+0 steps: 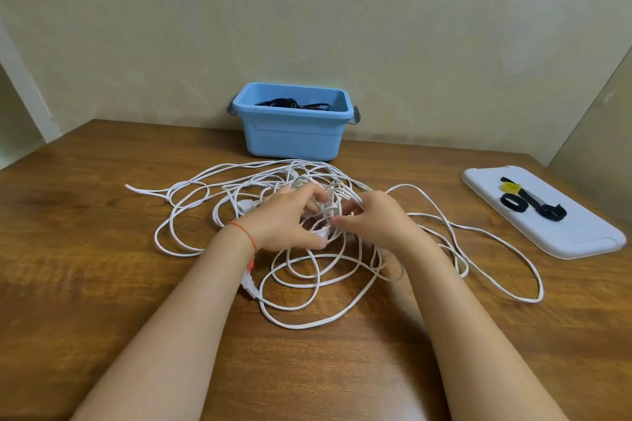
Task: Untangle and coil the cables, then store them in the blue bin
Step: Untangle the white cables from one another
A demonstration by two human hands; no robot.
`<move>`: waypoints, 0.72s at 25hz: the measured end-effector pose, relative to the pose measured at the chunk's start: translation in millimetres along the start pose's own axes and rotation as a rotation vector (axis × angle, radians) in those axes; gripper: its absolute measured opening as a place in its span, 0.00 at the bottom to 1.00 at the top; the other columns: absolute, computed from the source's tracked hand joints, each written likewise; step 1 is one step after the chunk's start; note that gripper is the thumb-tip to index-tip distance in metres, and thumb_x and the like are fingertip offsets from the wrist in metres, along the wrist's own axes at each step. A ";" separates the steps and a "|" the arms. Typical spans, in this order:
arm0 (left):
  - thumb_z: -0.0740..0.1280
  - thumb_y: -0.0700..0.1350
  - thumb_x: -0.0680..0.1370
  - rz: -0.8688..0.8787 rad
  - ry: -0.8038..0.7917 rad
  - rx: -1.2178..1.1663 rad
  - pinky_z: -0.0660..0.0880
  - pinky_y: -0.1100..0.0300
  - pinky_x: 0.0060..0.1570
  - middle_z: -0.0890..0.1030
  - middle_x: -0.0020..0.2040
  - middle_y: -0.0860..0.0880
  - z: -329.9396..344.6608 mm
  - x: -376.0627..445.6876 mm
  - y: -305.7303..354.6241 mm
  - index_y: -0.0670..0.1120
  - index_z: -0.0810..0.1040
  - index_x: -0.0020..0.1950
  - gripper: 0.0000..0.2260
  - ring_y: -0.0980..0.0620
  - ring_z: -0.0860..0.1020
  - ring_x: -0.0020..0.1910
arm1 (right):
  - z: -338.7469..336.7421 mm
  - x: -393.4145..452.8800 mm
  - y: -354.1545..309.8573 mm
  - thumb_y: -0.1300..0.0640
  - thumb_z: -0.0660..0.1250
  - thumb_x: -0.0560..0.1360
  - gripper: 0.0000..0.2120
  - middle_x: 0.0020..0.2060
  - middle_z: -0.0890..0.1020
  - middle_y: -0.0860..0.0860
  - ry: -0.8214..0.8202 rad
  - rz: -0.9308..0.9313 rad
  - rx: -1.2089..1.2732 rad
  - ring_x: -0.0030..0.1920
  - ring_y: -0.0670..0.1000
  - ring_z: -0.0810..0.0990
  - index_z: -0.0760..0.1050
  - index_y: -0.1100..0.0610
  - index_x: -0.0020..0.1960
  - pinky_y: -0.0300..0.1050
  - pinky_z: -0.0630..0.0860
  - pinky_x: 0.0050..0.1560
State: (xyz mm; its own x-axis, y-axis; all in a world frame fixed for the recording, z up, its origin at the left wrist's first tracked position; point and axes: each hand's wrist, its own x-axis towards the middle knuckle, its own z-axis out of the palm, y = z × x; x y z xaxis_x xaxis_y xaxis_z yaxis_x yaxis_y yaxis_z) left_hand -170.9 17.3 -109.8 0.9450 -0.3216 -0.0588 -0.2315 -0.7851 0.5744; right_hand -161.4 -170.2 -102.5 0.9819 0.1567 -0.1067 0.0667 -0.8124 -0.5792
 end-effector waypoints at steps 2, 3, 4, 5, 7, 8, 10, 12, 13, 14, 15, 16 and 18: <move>0.77 0.52 0.71 0.000 0.047 -0.020 0.71 0.51 0.64 0.78 0.53 0.59 -2.2 -1.2 -0.1 0.59 0.69 0.62 0.25 0.56 0.70 0.60 | -1.6 -1.5 0.4 0.45 0.71 0.75 0.12 0.33 0.82 0.50 0.021 -0.026 0.052 0.32 0.46 0.78 0.81 0.54 0.42 0.42 0.73 0.32; 0.77 0.52 0.70 0.007 0.104 -0.009 0.72 0.50 0.62 0.79 0.50 0.58 -1.5 -1.3 0.8 0.59 0.70 0.60 0.23 0.56 0.70 0.58 | -1.6 -2.5 0.1 0.46 0.71 0.75 0.13 0.33 0.80 0.50 0.045 -0.051 0.064 0.31 0.46 0.77 0.80 0.55 0.41 0.42 0.73 0.32; 0.77 0.54 0.70 0.022 0.163 0.000 0.72 0.51 0.59 0.79 0.47 0.58 -0.3 -1.1 2.2 0.59 0.71 0.58 0.21 0.56 0.71 0.56 | -0.9 -2.6 -0.1 0.47 0.70 0.76 0.13 0.33 0.79 0.51 0.078 -0.079 0.084 0.32 0.47 0.76 0.78 0.56 0.41 0.43 0.73 0.32; 0.77 0.55 0.70 0.045 0.224 -0.005 0.73 0.52 0.56 0.79 0.45 0.57 0.9 -1.3 3.6 0.59 0.72 0.56 0.20 0.56 0.71 0.54 | -0.4 -3.9 -1.2 0.48 0.69 0.77 0.12 0.34 0.78 0.51 0.114 -0.104 0.122 0.33 0.48 0.75 0.76 0.56 0.41 0.43 0.73 0.32; 0.76 0.55 0.70 0.103 0.364 -0.032 0.75 0.53 0.52 0.79 0.42 0.56 2.0 -0.2 2.1 0.59 0.75 0.53 0.16 0.56 0.73 0.50 | 0.1 -6.1 -3.9 0.51 0.67 0.78 0.10 0.35 0.77 0.51 0.187 -0.137 0.193 0.34 0.48 0.73 0.73 0.54 0.41 0.42 0.70 0.33; 0.76 0.53 0.71 0.124 0.440 -0.023 0.75 0.53 0.50 0.78 0.42 0.56 2.0 0.8 -0.4 0.58 0.77 0.53 0.13 0.55 0.74 0.49 | 0.0 -6.6 -4.4 0.53 0.66 0.78 0.08 0.37 0.78 0.51 0.201 -0.146 0.227 0.34 0.47 0.74 0.74 0.54 0.42 0.41 0.70 0.33; 0.74 0.49 0.73 0.131 0.601 0.061 0.76 0.55 0.45 0.77 0.41 0.54 0.3 3.6 -6.9 0.57 0.81 0.52 0.09 0.51 0.75 0.46 | -0.9 -7.3 -4.8 0.55 0.66 0.78 0.02 0.39 0.81 0.50 0.165 -0.141 0.292 0.34 0.46 0.78 0.76 0.53 0.48 0.38 0.72 0.31; 0.72 0.48 0.75 0.091 0.743 0.144 0.73 0.57 0.40 0.76 0.40 0.51 -3.8 4.4 -14.0 0.55 0.82 0.51 0.06 0.49 0.75 0.43 | -2.7 -8.8 -4.7 0.58 0.65 0.78 0.04 0.37 0.81 0.50 0.098 -0.135 0.316 0.32 0.45 0.79 0.78 0.52 0.47 0.37 0.74 0.30; 0.71 0.47 0.76 0.062 0.792 0.154 0.71 0.58 0.38 0.77 0.39 0.51 -6.5 3.8 -17.1 0.55 0.83 0.51 0.05 0.49 0.75 0.42 | -3.9 -9.3 -4.8 0.59 0.64 0.77 0.05 0.36 0.81 0.50 0.098 -0.130 0.317 0.32 0.46 0.79 0.78 0.52 0.46 0.38 0.74 0.30; 0.69 0.46 0.77 0.025 0.825 0.131 0.70 0.59 0.37 0.77 0.38 0.51 -9.2 3.3 -20.2 0.54 0.82 0.52 0.05 0.49 0.76 0.42 | -4.8 -8.6 -4.3 0.59 0.64 0.77 0.06 0.36 0.81 0.51 0.135 -0.120 0.325 0.34 0.47 0.79 0.78 0.52 0.45 0.40 0.75 0.31; 0.67 0.45 0.79 -0.032 0.848 0.066 0.71 0.59 0.37 0.78 0.38 0.51 -11.8 2.5 -22.8 0.53 0.82 0.53 0.06 0.49 0.76 0.41 | -6.0 -8.1 -4.0 0.59 0.64 0.78 0.06 0.37 0.81 0.52 0.200 -0.106 0.345 0.36 0.50 0.80 0.79 0.53 0.46 0.43 0.76 0.33; 0.66 0.45 0.80 -0.110 0.863 -0.029 0.71 0.59 0.36 0.79 0.39 0.52 -14.1 2.5 -25.2 0.53 0.81 0.53 0.06 0.49 0.77 0.41 | -6.2 -6.5 -3.2 0.58 0.64 0.78 0.05 0.38 0.81 0.52 0.270 -0.088 0.368 0.38 0.52 0.80 0.78 0.54 0.46 0.45 0.77 0.34; 0.65 0.46 0.81 -0.242 0.850 -0.167 0.72 0.58 0.38 0.80 0.42 0.52 -15.2 4.0 -30.1 0.51 0.81 0.54 0.06 0.49 0.78 0.44 | -5.4 -5.1 -3.7 0.57 0.63 0.80 0.05 0.40 0.81 0.52 0.347 -0.056 0.389 0.41 0.52 0.79 0.77 0.53 0.48 0.44 0.75 0.36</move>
State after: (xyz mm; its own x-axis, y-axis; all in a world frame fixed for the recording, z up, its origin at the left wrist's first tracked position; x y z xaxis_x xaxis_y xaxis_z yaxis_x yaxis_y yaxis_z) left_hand -156.6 47.7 -114.9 0.8308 0.3947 0.3925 -0.0304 -0.6719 0.7400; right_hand -165.7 -171.0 -95.5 0.9841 -0.0554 0.1688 0.1144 -0.5290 -0.8409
